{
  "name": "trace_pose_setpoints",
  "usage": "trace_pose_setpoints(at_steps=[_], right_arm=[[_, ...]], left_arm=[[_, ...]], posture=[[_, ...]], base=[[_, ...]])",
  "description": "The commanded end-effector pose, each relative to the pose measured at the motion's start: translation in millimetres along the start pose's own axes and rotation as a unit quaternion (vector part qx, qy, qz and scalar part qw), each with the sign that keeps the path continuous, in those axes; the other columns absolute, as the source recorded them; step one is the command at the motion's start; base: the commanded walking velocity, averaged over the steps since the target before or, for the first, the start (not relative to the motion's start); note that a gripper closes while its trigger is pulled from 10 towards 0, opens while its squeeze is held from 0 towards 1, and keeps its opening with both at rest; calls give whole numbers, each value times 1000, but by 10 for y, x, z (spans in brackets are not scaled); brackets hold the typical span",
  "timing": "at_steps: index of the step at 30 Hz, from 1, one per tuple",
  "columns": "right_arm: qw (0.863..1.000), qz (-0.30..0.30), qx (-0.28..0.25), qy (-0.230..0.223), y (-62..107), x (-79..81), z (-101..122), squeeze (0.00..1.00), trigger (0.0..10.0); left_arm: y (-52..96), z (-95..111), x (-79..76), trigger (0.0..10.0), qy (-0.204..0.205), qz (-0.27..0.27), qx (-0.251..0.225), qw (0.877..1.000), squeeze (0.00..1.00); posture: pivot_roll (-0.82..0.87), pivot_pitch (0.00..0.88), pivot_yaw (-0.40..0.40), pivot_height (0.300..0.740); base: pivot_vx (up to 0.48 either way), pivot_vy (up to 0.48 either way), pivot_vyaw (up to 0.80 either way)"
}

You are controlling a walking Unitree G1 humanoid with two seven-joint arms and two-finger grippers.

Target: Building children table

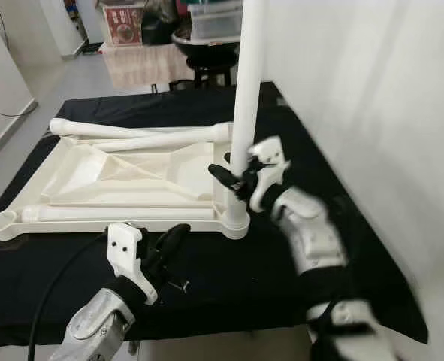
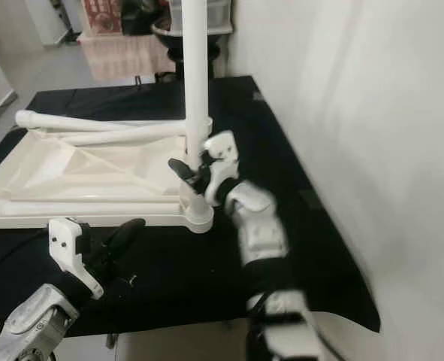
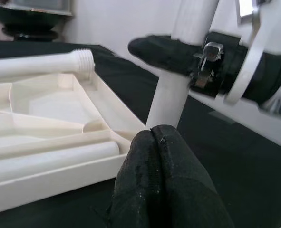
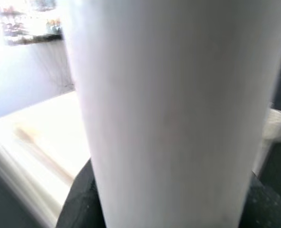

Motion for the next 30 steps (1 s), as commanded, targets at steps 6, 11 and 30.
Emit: trace_pose_setpoints(at_steps=[6, 11, 30], right_arm=[[997, 30, 76, 11, -27, -28, -295, 0, 0], [997, 37, 70, 13, -87, -54, -227, 0, 10000], [916, 376, 137, 35, -141, 35, 163, 0, 10000]], left_arm=[[-2, -51, 32, 10000, 3, -8, 10, 1000, 0], [-6, -52, 35, 10000, 1, 0, 8, 1000, 0], [-20, -80, 9, 10000, 4, 1, 8, 1000, 0]], posture=[[-100, 71, 34, 740], [-93, 65, 31, 740], [-71, 37, 21, 740]], base=[[0, 0, 0], [0, 0, 0], [0, 0, 0]])
Point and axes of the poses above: a point about 5 cm out from each wrist's last joint towards the gripper, its own y axis pointing back from the gripper into the wrist, its own z axis along the axis of the wrist's last joint, x = y × z, the point moved 2 cm from there along -y, pointing out of the wrist towards the gripper, and after that the axes turned 11 degrees about -y, right-handed, at the moved point
